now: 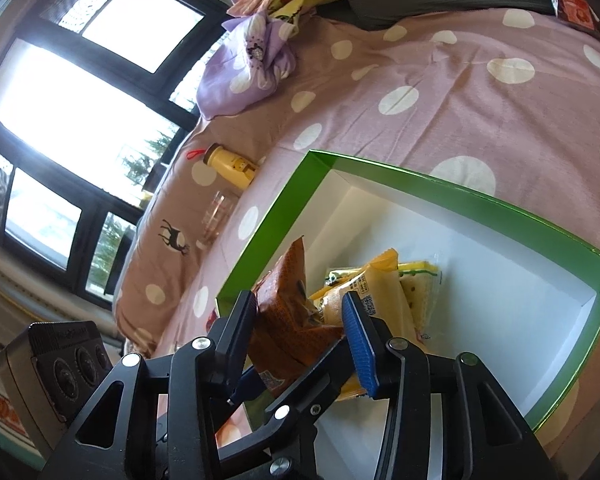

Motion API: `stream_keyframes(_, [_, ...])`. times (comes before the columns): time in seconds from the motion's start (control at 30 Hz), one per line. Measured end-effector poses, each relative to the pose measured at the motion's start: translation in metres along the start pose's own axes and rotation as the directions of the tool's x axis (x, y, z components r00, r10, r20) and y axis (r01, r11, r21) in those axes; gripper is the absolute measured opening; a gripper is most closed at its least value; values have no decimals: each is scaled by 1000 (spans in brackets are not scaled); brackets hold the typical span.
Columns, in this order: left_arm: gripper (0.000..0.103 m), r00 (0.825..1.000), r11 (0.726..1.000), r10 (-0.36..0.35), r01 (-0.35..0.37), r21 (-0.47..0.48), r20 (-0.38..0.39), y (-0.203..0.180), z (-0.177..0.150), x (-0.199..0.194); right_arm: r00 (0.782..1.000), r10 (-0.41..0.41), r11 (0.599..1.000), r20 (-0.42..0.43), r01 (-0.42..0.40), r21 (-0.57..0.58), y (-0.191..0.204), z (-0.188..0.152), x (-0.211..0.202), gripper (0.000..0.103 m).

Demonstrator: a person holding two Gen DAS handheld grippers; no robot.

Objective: Organize snacks
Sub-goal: 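Carry the orange chip bag into the green box and lower it, then open the right gripper and move it back toward the snack pile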

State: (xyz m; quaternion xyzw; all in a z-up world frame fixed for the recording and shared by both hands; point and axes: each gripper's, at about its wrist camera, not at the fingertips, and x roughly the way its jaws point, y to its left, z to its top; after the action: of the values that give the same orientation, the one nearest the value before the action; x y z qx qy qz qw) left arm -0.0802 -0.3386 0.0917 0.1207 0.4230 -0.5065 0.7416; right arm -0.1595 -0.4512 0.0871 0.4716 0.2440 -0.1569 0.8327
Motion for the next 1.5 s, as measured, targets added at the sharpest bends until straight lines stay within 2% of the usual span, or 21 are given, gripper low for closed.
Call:
stream_keyframes(0.5, [50,1000,999,14,-14,-30,-4,4,3,6,997,-82,996,1,82,42,-9,2,3,48])
stream_keyframes(0.63, [68,1000,998,-12,12,-54,-9,9,2,5,997,-83,995,0,83,55,-11,3,3,48])
stream_keyframes(0.8, [72,1000,998,-15,16,-58,27,11,-2,-10,992,-120,991,23,119,65,-13,4,0,48])
stream_keyframes(0.97, [87,996,997,5,2,-79,90,17,-10,-42,989,-145,988,41,143,53,-7,3,-3,48])
stream_keyframes(1.0, [90,995,996,12,-4,-85,98,18,-11,-47,989,-144,989,40,142,52,-5,2,-3,49])
stream_keyframes(1.07, [98,992,994,38,-25,-104,118,24,-17,-62,990,-139,990,38,137,43,-1,1,-3,58])
stream_keyframes(1.13, [98,988,991,58,-41,-127,141,32,-25,-77,989,-139,990,41,138,29,5,-1,-3,66])
stream_keyframes(1.2, [100,984,986,77,-51,-161,160,41,-35,-92,989,-136,991,53,136,9,13,-5,-4,70])
stream_keyframes(1.27, [100,977,973,118,-78,-218,176,56,-46,-109,989,-133,991,63,135,-24,25,-9,-6,73])
stream_keyframes(1.33, [100,966,947,194,-139,-291,172,73,-59,-125,989,-129,989,73,134,-63,38,-13,-6,80])
stream_keyframes(1.4, [100,943,910,286,-212,-355,169,90,-74,-139,988,-127,985,88,136,-103,55,-20,-6,85])
stream_keyframes(1.47, [100,912,859,378,-283,-426,157,109,-91,-153,988,-118,979,100,133,-157,73,-29,-5,86])
stream_keyframes(1.5, [100,902,837,404,-300,-458,148,117,-99,-159,989,-108,974,99,125,-190,83,-34,-3,87])
